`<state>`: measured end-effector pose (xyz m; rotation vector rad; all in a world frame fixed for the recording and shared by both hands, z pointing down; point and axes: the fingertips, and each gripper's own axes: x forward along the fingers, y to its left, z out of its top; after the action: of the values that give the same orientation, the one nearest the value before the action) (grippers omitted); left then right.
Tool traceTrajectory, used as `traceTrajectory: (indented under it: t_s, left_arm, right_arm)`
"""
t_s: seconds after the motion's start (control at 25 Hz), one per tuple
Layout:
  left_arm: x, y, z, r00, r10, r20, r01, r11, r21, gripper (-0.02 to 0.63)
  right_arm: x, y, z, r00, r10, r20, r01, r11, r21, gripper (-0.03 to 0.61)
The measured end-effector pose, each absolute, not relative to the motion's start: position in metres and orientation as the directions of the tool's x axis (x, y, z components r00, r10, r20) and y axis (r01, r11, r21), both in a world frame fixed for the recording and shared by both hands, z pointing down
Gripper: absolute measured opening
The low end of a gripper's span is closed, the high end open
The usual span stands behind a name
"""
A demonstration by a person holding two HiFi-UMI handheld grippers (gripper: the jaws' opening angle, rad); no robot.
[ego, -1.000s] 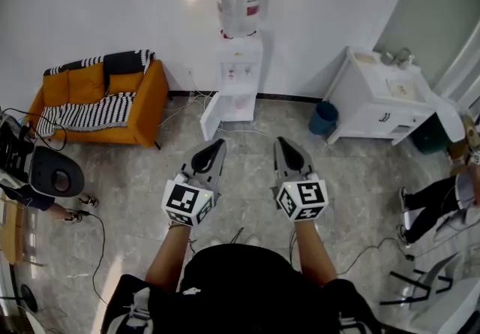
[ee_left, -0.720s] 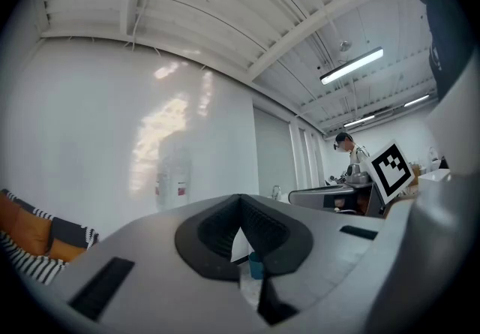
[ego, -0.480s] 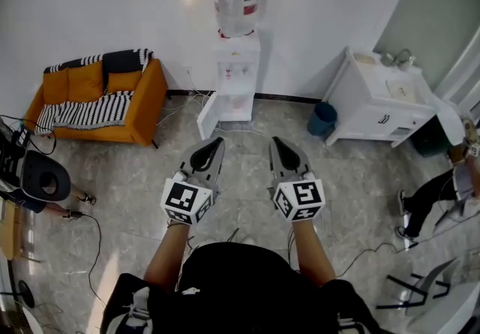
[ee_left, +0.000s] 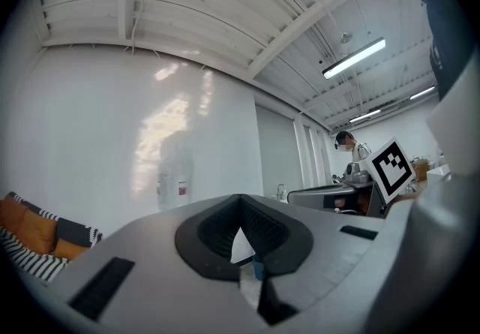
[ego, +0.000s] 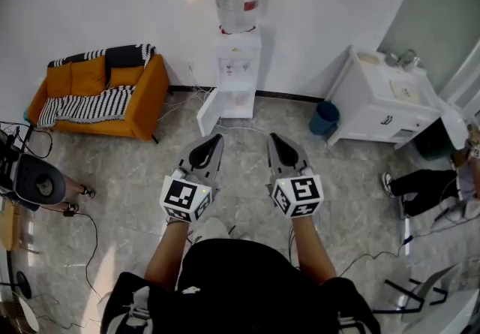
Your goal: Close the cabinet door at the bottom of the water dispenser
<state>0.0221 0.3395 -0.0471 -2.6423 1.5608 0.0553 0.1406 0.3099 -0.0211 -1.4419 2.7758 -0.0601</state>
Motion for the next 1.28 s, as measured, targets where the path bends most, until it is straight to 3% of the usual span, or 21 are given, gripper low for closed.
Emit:
traceTrajectory:
  t_s: [0.56,1.28]
  left_arm:
    - [0.016,0.301,-0.04,0.481,-0.875,-0.06,-0.877,-0.479,-0.044,0.008]
    - [-0.021,0.149,-0.031,0.508,-0.86,-0.047,-0.861,-0.508,-0.009,0.008]
  right_arm:
    - [0.136,0.271,-0.01,-0.579,-0.815,0.019,-0.815,0.578,-0.047,0.034]
    - [0.1,0.123,-0.002,-0.557,-0.829,0.057,-0.831,0.556,-0.033,0.034]
